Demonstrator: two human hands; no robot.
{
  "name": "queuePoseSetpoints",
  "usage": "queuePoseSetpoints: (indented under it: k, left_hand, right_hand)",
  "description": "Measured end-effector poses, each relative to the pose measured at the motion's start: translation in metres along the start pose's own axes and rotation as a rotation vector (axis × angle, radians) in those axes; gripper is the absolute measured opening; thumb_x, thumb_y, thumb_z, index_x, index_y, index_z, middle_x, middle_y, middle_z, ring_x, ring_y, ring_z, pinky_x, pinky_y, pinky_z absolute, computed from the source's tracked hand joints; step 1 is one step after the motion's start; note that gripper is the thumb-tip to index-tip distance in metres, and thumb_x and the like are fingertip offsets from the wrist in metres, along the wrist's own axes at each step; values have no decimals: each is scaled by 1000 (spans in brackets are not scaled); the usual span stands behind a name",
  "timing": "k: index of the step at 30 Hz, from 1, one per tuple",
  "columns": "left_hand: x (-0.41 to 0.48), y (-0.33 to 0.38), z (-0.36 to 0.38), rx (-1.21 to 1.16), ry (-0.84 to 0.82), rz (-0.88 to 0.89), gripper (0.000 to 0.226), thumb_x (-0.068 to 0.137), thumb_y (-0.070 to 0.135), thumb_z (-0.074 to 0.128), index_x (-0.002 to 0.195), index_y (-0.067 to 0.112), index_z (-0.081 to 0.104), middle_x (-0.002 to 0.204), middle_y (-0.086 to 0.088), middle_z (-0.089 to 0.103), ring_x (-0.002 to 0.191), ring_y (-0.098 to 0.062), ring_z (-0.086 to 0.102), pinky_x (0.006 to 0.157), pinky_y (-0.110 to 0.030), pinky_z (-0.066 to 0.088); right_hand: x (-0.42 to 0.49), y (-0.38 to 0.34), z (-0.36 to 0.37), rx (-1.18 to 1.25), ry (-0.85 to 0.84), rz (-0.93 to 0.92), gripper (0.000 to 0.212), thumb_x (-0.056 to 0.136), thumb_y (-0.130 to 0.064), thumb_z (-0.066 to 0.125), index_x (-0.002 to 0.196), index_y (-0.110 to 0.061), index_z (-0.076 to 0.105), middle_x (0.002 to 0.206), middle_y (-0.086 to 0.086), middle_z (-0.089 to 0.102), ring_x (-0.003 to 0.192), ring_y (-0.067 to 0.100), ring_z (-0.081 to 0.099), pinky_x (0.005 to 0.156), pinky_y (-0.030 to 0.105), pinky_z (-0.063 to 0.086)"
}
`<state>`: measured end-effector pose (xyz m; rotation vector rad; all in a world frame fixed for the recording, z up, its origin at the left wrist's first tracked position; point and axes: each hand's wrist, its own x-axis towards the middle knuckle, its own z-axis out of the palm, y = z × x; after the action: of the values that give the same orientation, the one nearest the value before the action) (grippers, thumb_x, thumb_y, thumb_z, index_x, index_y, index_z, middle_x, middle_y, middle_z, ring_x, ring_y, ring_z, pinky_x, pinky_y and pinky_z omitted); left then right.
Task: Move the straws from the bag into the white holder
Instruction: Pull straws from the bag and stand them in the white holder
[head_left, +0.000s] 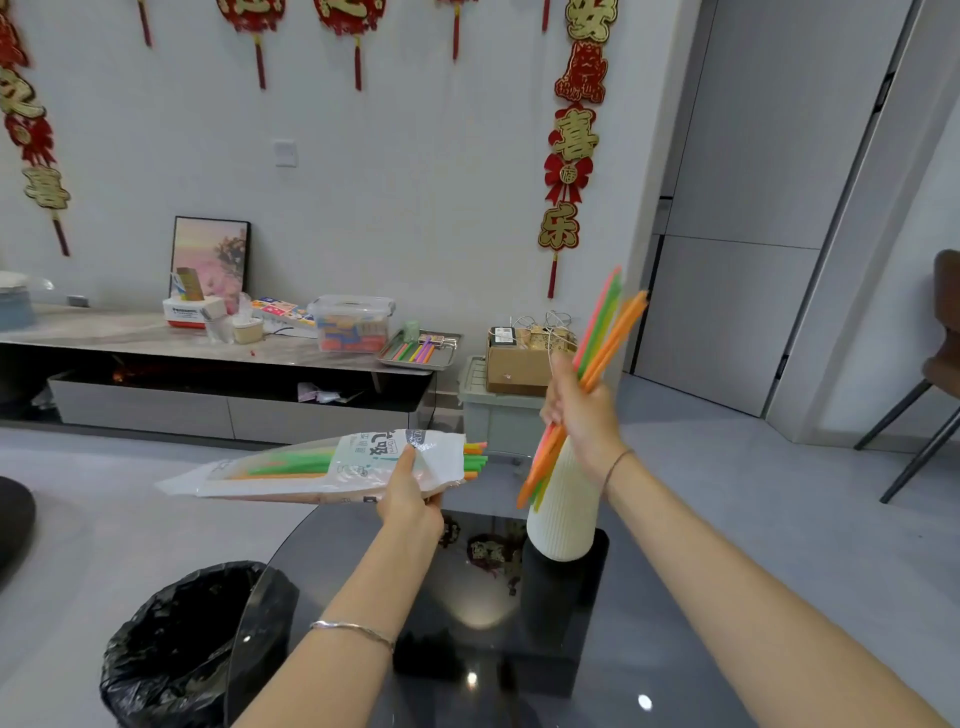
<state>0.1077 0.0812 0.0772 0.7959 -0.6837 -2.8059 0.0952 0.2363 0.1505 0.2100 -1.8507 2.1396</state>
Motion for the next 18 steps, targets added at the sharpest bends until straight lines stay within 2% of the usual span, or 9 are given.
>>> queuePoseSetpoints:
  k: [4, 7, 9, 12, 18]
  left_hand:
    - [4, -6, -7, 22, -10, 11, 57, 88, 14, 64, 139, 8, 39, 133, -15, 57, 117, -30, 59, 100, -43, 48]
    - [7, -8, -8, 32, -38, 11, 55, 90, 15, 61, 140, 6, 39, 135, -15, 56, 120, -31, 57, 99, -44, 48]
    - [8, -9, -7, 38, -53, 15, 55, 91, 15, 60, 141, 6, 38, 135, -15, 56, 121, -30, 56, 92, -43, 51]
    - [9, -7, -2, 35, -75, 21, 56, 91, 15, 59, 141, 7, 37, 136, -15, 55, 122, -30, 56, 83, -37, 51]
    - [13, -12, 17, 67, -170, -3, 50, 94, 19, 56, 139, 4, 40, 135, -17, 55, 113, -31, 58, 86, -43, 50]
  right_hand:
    - [-41, 79, 3, -259, -92, 135, 40, 92, -37, 51, 56, -21, 43, 46, -6, 40, 43, 8, 41, 54, 24, 40]
    - [-57, 112, 2, -297, -119, 162, 42, 92, -35, 52, 54, -19, 43, 45, -4, 42, 40, 5, 43, 53, 21, 41]
    - [-60, 119, 1, -294, -129, 173, 43, 91, -35, 54, 53, -19, 42, 45, -3, 42, 39, 4, 42, 52, 21, 40]
    - [-49, 101, 0, -259, -141, 142, 44, 91, -37, 53, 52, -21, 41, 42, -8, 39, 41, 6, 40, 53, 22, 40]
    - [23, -11, -15, 57, -36, -86, 44, 93, -28, 54, 54, -20, 37, 36, -9, 35, 35, 7, 33, 42, 21, 34]
